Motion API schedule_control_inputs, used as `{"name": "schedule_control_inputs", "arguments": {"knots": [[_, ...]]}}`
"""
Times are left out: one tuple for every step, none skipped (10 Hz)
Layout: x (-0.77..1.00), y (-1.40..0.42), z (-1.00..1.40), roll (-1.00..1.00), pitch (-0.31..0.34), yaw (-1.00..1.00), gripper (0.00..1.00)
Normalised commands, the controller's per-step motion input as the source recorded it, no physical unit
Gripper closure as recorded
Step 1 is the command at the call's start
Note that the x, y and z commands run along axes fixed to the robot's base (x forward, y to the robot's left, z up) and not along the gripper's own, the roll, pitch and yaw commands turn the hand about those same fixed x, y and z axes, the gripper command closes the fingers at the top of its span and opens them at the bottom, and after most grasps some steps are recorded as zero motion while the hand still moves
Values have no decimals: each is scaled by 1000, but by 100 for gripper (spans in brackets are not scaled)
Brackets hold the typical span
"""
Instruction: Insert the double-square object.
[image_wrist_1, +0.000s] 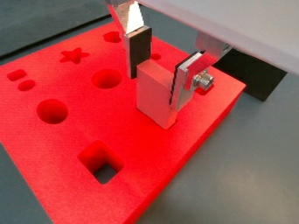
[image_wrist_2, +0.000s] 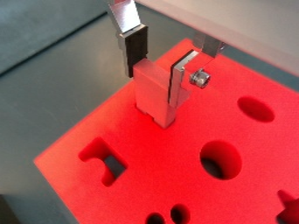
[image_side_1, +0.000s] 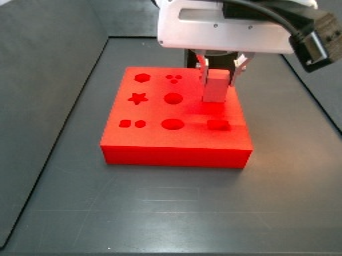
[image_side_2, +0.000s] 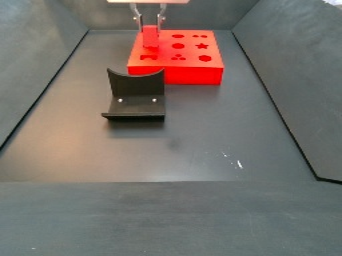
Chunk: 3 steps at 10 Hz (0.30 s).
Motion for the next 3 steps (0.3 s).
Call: {"name": "schedule_control_inputs", "arguments": {"knots": [[-94, 0, -646, 99, -33, 0, 100], [0, 26, -43, 0, 0, 0, 100], [0, 0, 0, 0, 0, 0, 100]]}}
